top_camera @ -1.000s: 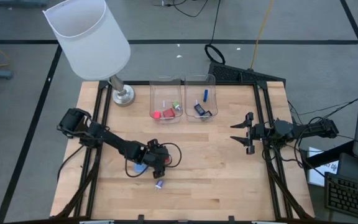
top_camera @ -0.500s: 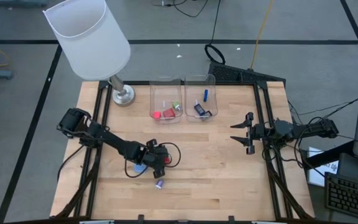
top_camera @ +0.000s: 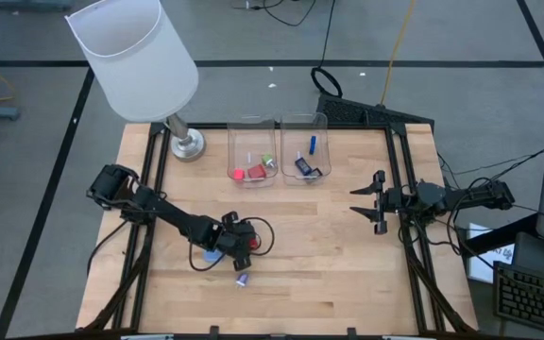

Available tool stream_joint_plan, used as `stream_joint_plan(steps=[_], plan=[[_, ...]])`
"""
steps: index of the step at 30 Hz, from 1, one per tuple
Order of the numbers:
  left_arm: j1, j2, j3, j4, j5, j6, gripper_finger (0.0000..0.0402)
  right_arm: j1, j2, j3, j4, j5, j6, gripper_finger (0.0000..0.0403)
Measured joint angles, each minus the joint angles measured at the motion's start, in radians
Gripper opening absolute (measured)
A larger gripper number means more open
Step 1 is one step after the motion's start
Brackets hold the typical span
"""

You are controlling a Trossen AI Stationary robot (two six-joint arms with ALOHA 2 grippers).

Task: Pick & Place Office items
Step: Put the red charger adapter into the left transparent bin

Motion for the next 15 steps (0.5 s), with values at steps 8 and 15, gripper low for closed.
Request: stream_joint_plan(steps=[8, 15], plan=[[-0.007, 0.000, 0.000, 0.002, -0.046, -0.048, 0.0212, 0.000, 0.000, 0.000, 0.000, 0.000, 0.000, 0.0208], [-0.014, 0.000, 0.000, 0.004, -0.062, -0.061, 0.0225, 0.000, 0.000, 0.000, 0.000, 0.000, 0.000, 0.0208]])
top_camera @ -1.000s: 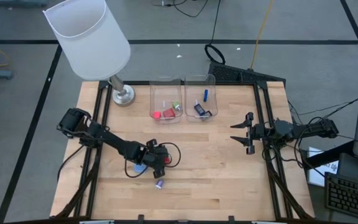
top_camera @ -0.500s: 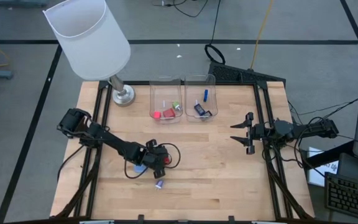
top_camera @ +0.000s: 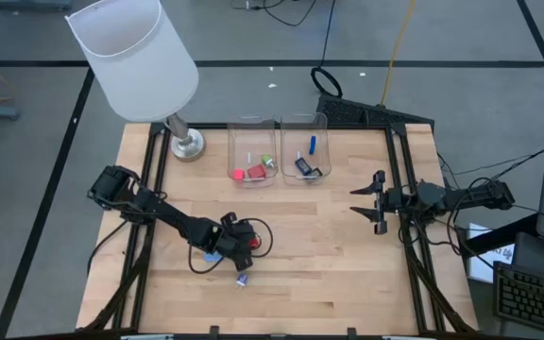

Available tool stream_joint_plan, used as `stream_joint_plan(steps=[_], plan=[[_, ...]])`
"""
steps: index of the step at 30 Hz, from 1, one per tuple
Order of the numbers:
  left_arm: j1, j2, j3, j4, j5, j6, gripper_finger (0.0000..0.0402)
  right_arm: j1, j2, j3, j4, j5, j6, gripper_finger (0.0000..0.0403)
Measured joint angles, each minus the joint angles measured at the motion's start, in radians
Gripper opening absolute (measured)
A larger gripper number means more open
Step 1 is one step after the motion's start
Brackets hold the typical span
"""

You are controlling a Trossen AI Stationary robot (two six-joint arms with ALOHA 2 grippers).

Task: Pick & Place Office items
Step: Put the red charger adapter into the left transparent bin

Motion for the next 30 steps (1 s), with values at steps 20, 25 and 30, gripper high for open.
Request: stream_joint_plan(steps=[20, 25, 30], plan=[[-0.008, -0.180, -0.004, 0.143, -0.003, 0.244, 0.0214, 0.000, 0.000, 0.000, 0.000, 0.000, 0.000, 0.0205], [-0.001, -0.252, -0.003, 0.152, -0.049, 0.284, 0.0212, 0.000, 0.000, 0.000, 0.000, 0.000, 0.000, 0.0207], [0.001, -0.311, -0.001, 0.199, -0.055, 0.346, 0.0227, 0.000, 0.000, 0.000, 0.000, 0.000, 0.000, 0.0208]])
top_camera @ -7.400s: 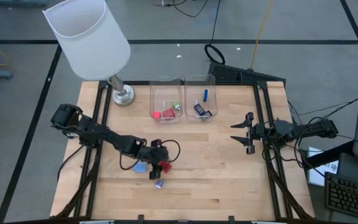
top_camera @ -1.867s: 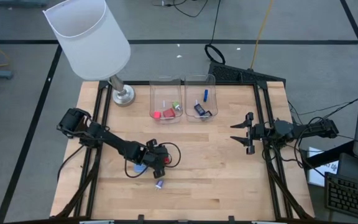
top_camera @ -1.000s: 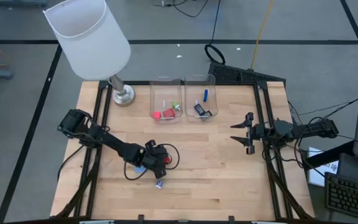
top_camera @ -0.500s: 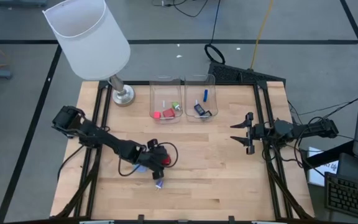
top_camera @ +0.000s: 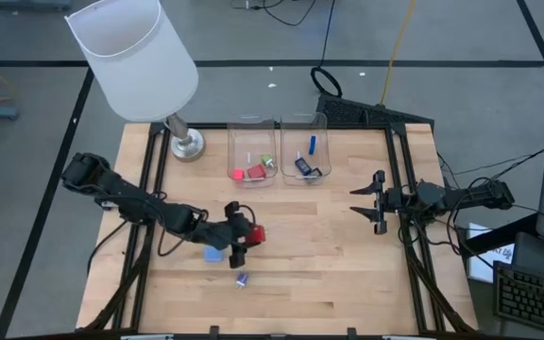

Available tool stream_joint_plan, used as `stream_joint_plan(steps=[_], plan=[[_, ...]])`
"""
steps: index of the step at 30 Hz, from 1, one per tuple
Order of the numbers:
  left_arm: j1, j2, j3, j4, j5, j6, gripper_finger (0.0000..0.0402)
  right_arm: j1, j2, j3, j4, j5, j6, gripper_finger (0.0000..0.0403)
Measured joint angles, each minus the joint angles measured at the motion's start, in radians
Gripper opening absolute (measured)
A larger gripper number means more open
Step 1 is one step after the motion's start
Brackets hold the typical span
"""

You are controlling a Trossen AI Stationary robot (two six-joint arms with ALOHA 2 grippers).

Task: Pick & Place Office items
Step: Put the red charger adapter into the left transparent bin

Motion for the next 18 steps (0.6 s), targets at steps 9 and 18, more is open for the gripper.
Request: stream_joint_plan(steps=[9, 18], plan=[[0.044, -0.016, -0.053, 0.212, 0.071, 0.131, 0.0211, 0.000, 0.000, 0.000, 0.000, 0.000, 0.000, 0.0208], [0.153, -0.016, -0.178, 0.476, 0.163, 0.143, 0.0226, 0.000, 0.000, 0.000, 0.000, 0.000, 0.000, 0.0206]])
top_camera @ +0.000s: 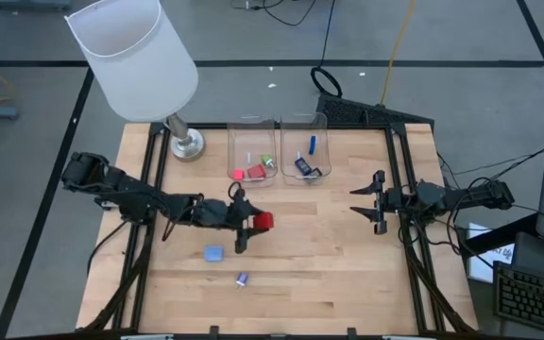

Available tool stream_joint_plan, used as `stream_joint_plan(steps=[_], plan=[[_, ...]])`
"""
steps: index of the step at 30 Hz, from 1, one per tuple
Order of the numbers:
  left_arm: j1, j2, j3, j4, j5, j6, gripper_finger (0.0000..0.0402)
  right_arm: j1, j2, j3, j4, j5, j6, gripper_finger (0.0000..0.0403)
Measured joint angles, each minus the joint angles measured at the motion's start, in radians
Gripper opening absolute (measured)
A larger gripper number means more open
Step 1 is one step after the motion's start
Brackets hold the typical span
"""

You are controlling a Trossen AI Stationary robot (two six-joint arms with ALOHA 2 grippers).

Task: Pick & Place Office items
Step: Put the red charger adapter into the left transparent bin

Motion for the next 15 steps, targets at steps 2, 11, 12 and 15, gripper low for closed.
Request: stream_joint_plan(steps=[2, 11, 12, 15], plan=[[0.028, 0.000, -0.006, 0.036, 0.011, 0.014, 0.0217, 0.000, 0.000, 0.000, 0.000, 0.000, 0.000, 0.0206], [0.179, -0.001, -0.006, 0.114, 0.090, 0.026, 0.0217, 0.000, 0.000, 0.000, 0.000, 0.000, 0.000, 0.0206], [0.195, -0.001, -0.006, 0.121, 0.090, 0.026, 0.0223, 0.000, 0.000, 0.000, 0.000, 0.000, 0.000, 0.0207], [0.248, -0.001, -0.006, 0.131, 0.092, 0.025, 0.0233, 0.000, 0.000, 0.000, 0.000, 0.000, 0.000, 0.0207]])
